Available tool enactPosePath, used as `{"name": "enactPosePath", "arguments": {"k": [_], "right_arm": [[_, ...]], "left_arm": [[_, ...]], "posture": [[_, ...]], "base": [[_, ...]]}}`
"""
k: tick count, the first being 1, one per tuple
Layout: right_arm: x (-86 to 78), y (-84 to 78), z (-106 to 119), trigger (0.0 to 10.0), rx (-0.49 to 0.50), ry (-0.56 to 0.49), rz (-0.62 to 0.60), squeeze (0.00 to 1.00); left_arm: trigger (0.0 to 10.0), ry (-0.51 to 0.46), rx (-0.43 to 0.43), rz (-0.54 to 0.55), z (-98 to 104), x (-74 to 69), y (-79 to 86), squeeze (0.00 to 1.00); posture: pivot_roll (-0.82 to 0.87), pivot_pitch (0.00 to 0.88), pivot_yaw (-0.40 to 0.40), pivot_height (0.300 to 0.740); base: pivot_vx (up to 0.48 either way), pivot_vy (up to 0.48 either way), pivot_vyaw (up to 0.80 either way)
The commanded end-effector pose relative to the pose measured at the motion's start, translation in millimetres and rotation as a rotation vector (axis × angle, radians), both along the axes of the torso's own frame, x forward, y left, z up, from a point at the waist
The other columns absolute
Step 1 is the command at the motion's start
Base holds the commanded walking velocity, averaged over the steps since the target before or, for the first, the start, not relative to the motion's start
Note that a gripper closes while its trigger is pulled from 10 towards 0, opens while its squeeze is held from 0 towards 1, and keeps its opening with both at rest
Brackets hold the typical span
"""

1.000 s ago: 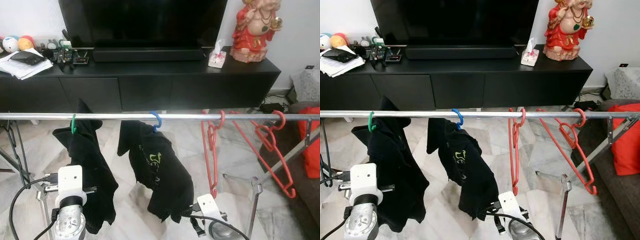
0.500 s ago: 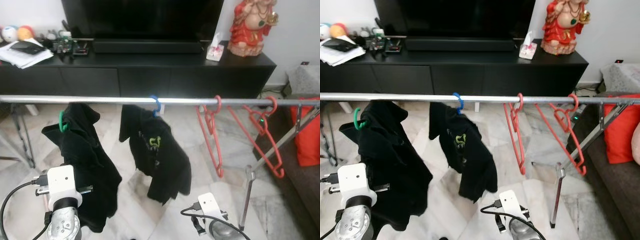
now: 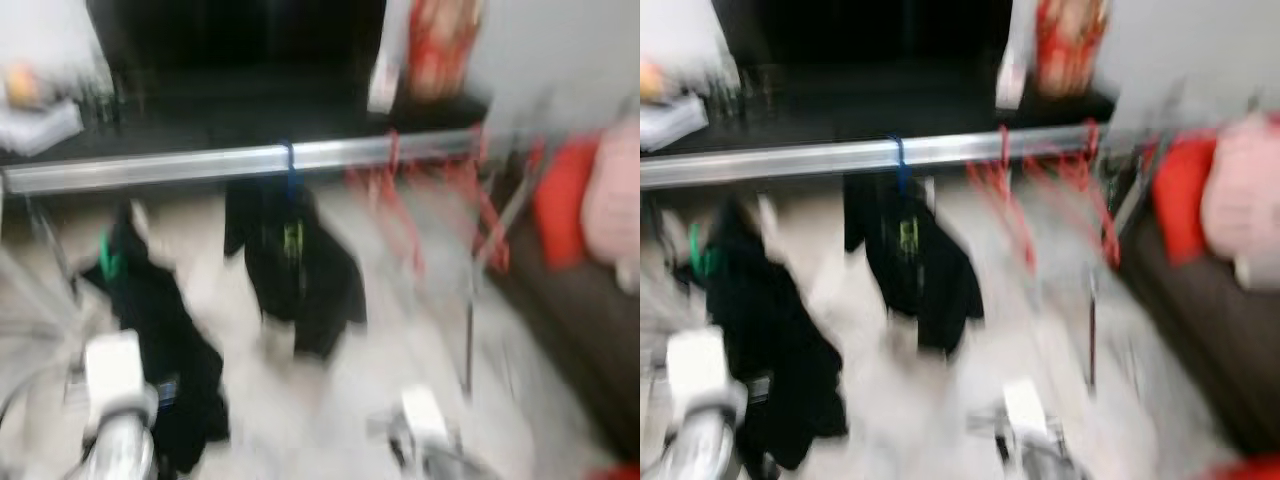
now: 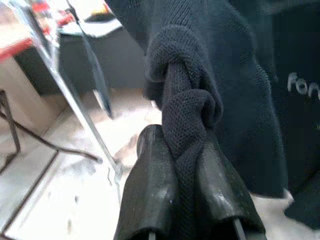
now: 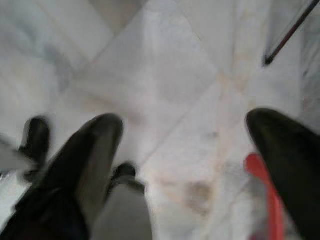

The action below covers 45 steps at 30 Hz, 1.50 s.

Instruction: Hang hanger

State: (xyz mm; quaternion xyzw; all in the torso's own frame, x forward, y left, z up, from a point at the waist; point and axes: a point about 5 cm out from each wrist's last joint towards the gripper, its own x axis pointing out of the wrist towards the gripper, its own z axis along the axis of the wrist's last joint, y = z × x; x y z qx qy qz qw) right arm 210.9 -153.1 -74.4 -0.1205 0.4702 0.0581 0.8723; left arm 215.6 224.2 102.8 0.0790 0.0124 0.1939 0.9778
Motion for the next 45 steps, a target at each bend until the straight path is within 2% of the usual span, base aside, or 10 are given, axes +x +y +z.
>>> {"name": "enactPosePath", "arguments": {"k": [1,23,38,45], "right_arm": [[2.6,-3.5,1.7,10.0,-0.001,-0.013,-0.016,0.00],[-0.7,-3.3,-0.2,10.0,0.009,-0.005,-0.011,0.00],[0.9,-0.7,0.7,10.0,0.021,-0.012,-0.017,0.00],[1.2,-0.1,0.9,10.0,0.024,-0.015,-0.020,0.00]], "left_arm": [[10.0,-0.053,0.011,0.008,11.5,-1.1,1.2,0.00],[10.0,-0.033,0.003,0.010,8.6,-4.0,0.6,0.00],[10.0,-0.016,-0.034,0.025,7.2,-1.3,4.0,0.00],[10.0,-0.010,-0.030,0.027,7.4,-2.3,5.0,0.00]], "posture": [[-0.05,0.000,0.005,0.740],[-0.03,0.000,0.002,0.740],[-0.03,0.000,0.008,0.740],[-0.03,0.000,0.009,0.740]], "base": [[-0.322,0.000,0.00],[-0.321,0.000,0.00],[0.000,0.000,0.00],[0.000,0.362,0.00]]}}
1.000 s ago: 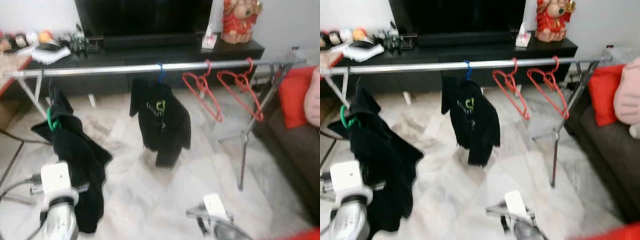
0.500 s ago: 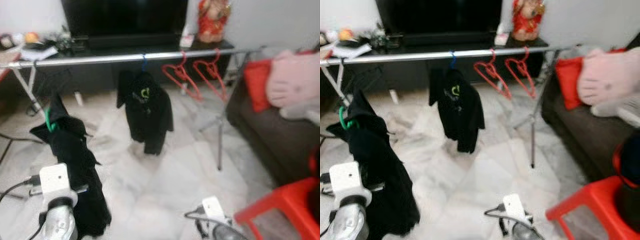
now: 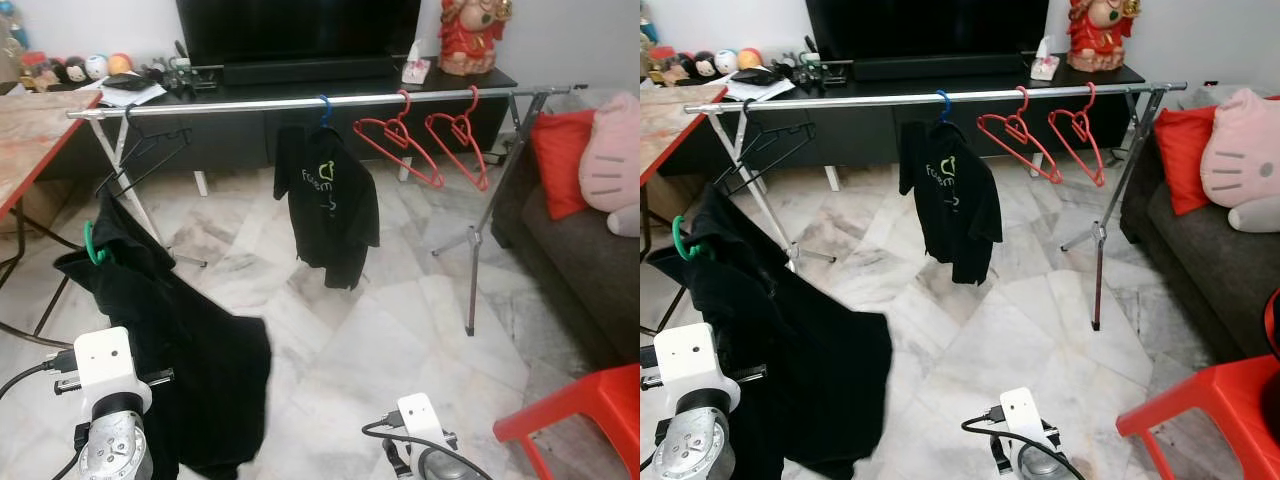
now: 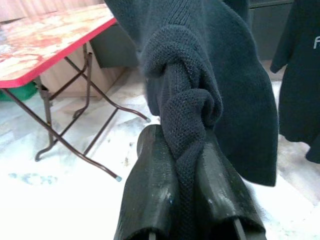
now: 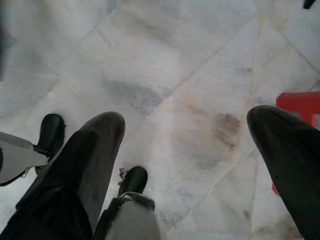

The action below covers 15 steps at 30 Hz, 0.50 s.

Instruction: Hang hanger

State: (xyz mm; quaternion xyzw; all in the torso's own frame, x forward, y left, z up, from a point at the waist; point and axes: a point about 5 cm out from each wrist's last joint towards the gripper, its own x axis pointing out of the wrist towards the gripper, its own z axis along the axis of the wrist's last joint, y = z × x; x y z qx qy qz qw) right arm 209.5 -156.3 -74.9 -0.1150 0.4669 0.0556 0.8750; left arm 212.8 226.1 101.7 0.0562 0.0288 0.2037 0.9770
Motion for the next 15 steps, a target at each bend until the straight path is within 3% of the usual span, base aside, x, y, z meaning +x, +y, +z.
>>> {"name": "enactPosePath", "arguments": {"k": [1,15], "right_arm": [[2.5,3.2,1.3,10.0,0.016,-0.006,-0.012,0.00],[3.3,2.8,1.7,10.0,0.015,-0.004,-0.009,0.00]], "left_arm": [[10.0,-0.031,0.021,0.005,8.6,0.3,3.2,0.00],[10.0,-0.024,0.015,0.001,8.7,0.2,2.9,0.00]], "posture": [[-0.02,0.000,0.009,0.740],[-0.02,0.000,0.003,0.740]], "base": [[0.000,0.401,0.00],[0.000,0.399,0.00]]}}
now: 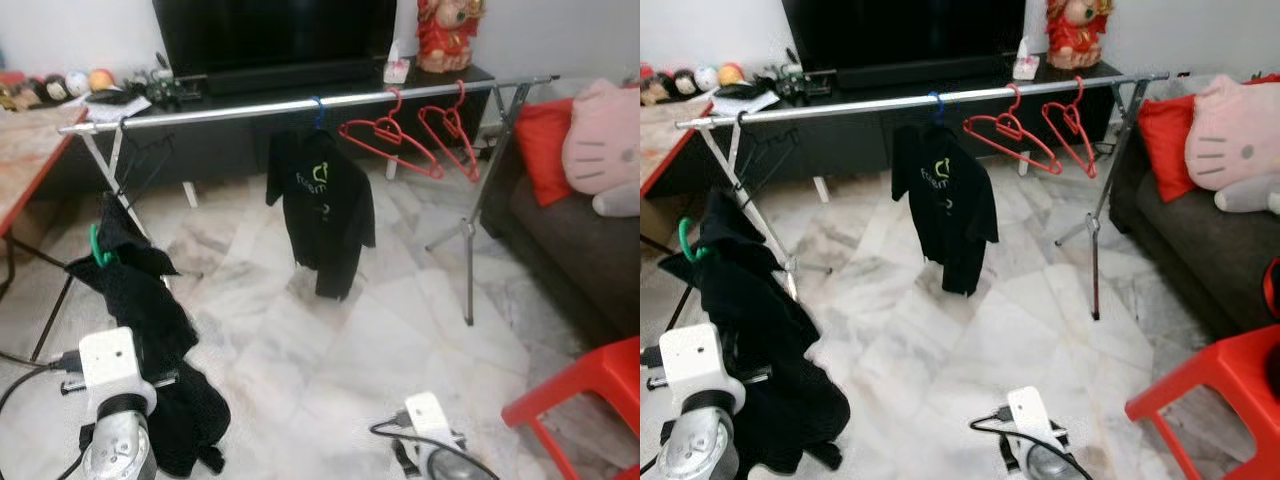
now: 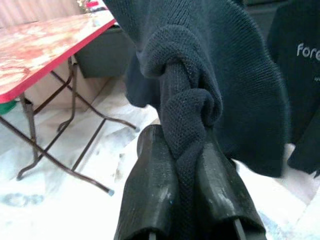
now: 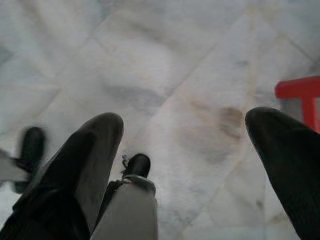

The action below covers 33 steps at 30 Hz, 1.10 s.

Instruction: Hang hanger

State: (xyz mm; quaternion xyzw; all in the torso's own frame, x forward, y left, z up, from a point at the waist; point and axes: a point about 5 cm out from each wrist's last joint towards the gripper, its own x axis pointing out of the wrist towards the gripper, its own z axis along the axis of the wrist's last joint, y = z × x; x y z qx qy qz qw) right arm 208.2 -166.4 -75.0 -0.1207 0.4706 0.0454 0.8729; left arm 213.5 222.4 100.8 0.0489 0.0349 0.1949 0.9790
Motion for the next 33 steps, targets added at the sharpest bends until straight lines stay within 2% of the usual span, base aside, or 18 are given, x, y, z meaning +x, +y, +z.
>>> {"name": "enactPosePath", "arguments": {"k": [1,12,27,33], "right_arm": [[5.0,13.0,2,10.0,0.036,-0.011,0.005,0.00],[4.8,13.6,2,10.0,0.037,-0.010,0.008,0.00],[2.8,21.1,1,10.0,0.060,-0.021,-0.016,0.00],[3.3,24.5,1,10.0,0.072,-0.027,-0.028,0.00]], "left_arm": [[10.0,-0.034,0.032,0.018,10,-0.2,6.8,0.00],[10.0,-0.030,0.023,0.014,9,1.0,5.4,0.00],[10.0,-0.048,0.037,-0.046,15,18.2,3.1,0.00],[10.0,-0.048,0.056,-0.085,15,23.1,2.5,0.00]], "posture": [[-0.02,0.000,0.001,0.740],[-0.01,0.000,0.009,0.740],[0.00,0.000,0.043,0.740],[0.00,0.000,0.056,0.740]], "base": [[0.000,0.398,0.00],[0.000,0.394,0.00],[0.000,0.379,0.00],[0.000,0.087,0.00]]}}
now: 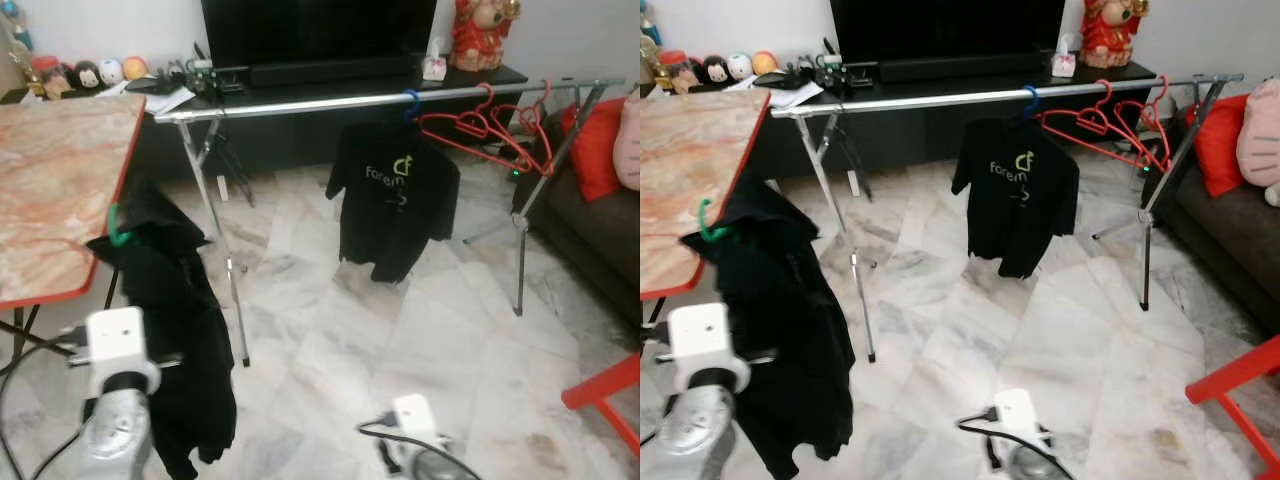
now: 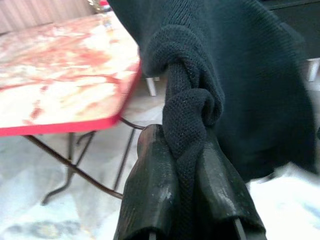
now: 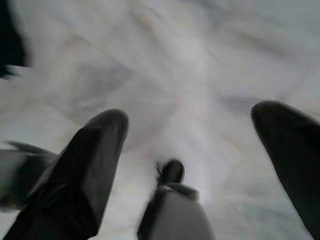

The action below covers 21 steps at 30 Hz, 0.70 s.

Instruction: Hang hanger

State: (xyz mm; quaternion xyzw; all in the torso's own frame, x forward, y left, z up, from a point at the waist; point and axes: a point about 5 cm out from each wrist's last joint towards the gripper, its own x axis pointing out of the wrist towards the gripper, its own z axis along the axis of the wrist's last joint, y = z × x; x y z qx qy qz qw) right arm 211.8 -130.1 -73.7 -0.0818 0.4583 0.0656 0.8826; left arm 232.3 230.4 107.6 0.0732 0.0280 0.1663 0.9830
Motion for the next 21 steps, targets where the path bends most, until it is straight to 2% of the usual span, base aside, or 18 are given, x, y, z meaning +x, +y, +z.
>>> {"name": "enactPosePath", "arguments": {"k": [1,6,8,9,10,13,15,17,19,21], "right_arm": [[-0.4,-11.8,0,10.0,-0.018,-0.003,-0.029,0.00],[-0.2,-10.1,0,10.0,-0.012,-0.005,-0.034,0.00],[-0.1,-8.4,0,10.0,-0.012,-0.011,-0.029,0.00],[-0.1,-8.4,0,10.0,-0.012,-0.011,-0.029,0.00],[0.2,-7.1,0,10.0,-0.008,-0.025,-0.028,0.00],[0.0,-7.1,0,10.0,-0.009,-0.034,-0.033,0.00],[-0.2,-8.0,1,10.0,-0.017,-0.054,-0.034,0.00],[0.0,-8.1,1,10.0,-0.019,-0.059,-0.030,0.00],[0.6,-8.4,2,10.0,-0.037,-0.090,-0.013,0.00],[0.2,-9.0,2,10.0,-0.039,-0.107,-0.022,0.00]], "left_arm": [[10.0,-0.045,0.006,-0.026,8,4.4,-5.4,0.00],[10.0,-0.040,0.016,-0.060,9,7.6,-7.1,0.00],[10.0,0.006,0.029,-0.146,5,7.7,-11.2,0.00],[10.0,0.006,0.029,-0.146,5,7.7,-11.2,0.00],[10.0,0.055,0.054,-0.231,0,7.3,-17.2,0.00],[10.0,0.077,0.063,-0.277,-4,8.2,-22.4,0.00],[10.0,0.123,0.093,-0.375,-8,11.3,-36.4,0.00],[10.0,0.135,0.108,-0.395,-10,12.4,-39.0,0.00],[10.0,0.174,0.161,-0.478,-13,16.0,-49.9,0.00],[10.0,0.180,0.166,-0.509,-13,17.1,-55.2,0.00]], "posture": [[0.00,0.000,0.057,0.740],[0.01,0.000,0.058,0.740],[0.02,0.000,0.061,0.740],[0.02,0.000,0.061,0.740],[0.01,0.000,0.068,0.740],[-0.01,0.000,0.078,0.740],[-0.02,0.000,0.089,0.740],[-0.02,0.000,0.089,0.740],[-0.04,0.000,0.099,0.740],[-0.06,0.000,0.111,0.740]], "base": [[0.000,0.000,0.00],[0.000,0.000,0.00],[0.000,0.000,0.00],[0.000,0.000,0.00],[0.000,0.000,0.00],[0.000,0.000,0.00],[0.000,0.000,0.00],[0.000,0.000,0.00],[0.000,0.000,0.00],[0.000,0.000,0.00]]}}
